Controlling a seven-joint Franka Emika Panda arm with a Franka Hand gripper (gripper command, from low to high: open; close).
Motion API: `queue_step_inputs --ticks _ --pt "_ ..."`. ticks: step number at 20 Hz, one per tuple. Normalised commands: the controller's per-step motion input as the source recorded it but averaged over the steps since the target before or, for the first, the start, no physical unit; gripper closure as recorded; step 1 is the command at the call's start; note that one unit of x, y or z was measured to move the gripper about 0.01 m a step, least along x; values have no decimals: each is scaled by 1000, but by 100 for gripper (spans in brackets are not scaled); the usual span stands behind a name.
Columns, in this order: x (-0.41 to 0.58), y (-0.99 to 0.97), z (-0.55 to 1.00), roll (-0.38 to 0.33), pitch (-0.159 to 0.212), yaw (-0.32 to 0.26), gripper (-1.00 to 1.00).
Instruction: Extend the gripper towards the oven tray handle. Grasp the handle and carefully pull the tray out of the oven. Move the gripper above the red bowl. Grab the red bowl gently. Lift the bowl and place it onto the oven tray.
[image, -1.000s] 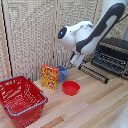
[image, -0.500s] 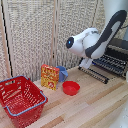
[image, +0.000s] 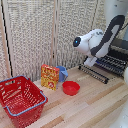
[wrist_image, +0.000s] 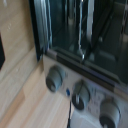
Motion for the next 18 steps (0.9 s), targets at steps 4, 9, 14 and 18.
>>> queue_step_inputs --ticks 4,9,14,18 --pt "248 -684 -35 -2 -2 0 -100" --pt "125 -506 0 -14 0 -2 -100" --pt "6 -567 -13 -12 0 2 -100" --pt "-40 -581 -34 -2 0 69 -100"
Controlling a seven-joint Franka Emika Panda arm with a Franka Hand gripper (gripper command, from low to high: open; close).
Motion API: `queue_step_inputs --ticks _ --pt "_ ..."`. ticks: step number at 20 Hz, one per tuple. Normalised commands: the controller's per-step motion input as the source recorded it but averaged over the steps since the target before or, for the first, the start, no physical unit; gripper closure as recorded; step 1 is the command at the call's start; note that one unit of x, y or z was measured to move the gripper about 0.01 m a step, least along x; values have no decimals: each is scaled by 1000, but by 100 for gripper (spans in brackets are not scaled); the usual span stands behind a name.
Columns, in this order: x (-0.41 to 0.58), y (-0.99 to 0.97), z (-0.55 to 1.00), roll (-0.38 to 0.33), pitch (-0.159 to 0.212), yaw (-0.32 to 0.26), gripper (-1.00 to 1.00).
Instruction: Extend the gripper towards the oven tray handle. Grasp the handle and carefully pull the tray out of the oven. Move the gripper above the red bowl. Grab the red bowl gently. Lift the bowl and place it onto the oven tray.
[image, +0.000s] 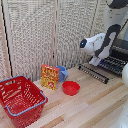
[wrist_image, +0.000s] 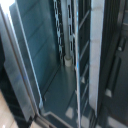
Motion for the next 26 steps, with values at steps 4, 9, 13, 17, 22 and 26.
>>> queue_step_inputs --ticks 4,9,13,17,22,26 --pt "0 -218 -11 8 0 39 100" --pt "-99 -32 0 -5 -9 24 100" --pt "-153 0 0 -32 -25 1 100" --pt "-121 -1 14 -21 -14 0 100" --pt "-114 0 41 0 0 33 100" --pt "-51 74 1 0 23 72 100"
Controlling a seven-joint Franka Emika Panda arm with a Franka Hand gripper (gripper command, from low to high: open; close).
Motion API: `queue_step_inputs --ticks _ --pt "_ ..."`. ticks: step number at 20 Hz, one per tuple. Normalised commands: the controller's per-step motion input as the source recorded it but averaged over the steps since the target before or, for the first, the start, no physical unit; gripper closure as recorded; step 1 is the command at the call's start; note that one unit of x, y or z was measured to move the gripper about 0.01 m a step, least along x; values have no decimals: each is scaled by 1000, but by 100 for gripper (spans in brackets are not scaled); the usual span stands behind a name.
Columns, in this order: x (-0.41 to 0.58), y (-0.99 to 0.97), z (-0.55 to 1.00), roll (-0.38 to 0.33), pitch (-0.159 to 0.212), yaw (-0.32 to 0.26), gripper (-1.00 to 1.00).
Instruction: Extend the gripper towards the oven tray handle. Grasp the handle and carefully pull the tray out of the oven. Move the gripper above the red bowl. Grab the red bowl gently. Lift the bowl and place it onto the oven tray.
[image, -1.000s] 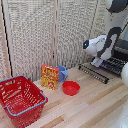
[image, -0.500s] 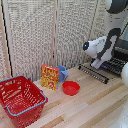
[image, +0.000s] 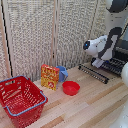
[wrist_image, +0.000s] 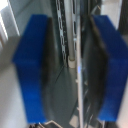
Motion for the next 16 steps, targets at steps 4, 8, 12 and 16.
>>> queue_step_inputs --ticks 4,8,12,16 --pt "-19 116 -24 36 48 43 100" --pt "18 149 -39 109 49 0 100" --pt "105 607 -54 96 9 0 100" --pt "161 945 -173 44 3 0 100"
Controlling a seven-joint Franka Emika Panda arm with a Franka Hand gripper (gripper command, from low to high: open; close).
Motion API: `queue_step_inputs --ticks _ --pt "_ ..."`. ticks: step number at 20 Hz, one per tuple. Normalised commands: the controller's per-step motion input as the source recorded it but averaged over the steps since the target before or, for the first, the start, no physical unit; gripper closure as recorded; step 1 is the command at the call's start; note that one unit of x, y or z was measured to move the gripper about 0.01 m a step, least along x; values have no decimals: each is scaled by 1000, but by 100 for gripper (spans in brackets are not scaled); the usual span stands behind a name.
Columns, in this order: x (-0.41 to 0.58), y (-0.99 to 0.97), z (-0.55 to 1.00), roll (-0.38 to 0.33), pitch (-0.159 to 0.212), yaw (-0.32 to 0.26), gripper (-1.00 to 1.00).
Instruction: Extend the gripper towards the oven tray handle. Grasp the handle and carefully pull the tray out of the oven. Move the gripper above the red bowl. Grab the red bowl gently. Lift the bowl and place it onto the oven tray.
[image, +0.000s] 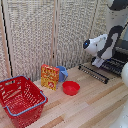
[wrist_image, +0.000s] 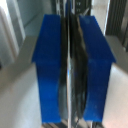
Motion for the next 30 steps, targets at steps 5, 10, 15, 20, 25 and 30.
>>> queue_step_inputs --ticks 5,10,15,20,25,30 --pt "242 960 -222 7 8 -13 100" --pt "333 927 -162 0 16 -33 100" --pt "375 950 -231 0 31 -24 100" --pt "306 462 -97 0 34 0 -100" --pt "247 57 -10 9 1 17 -100" --pt "256 106 417 14 0 0 -100"
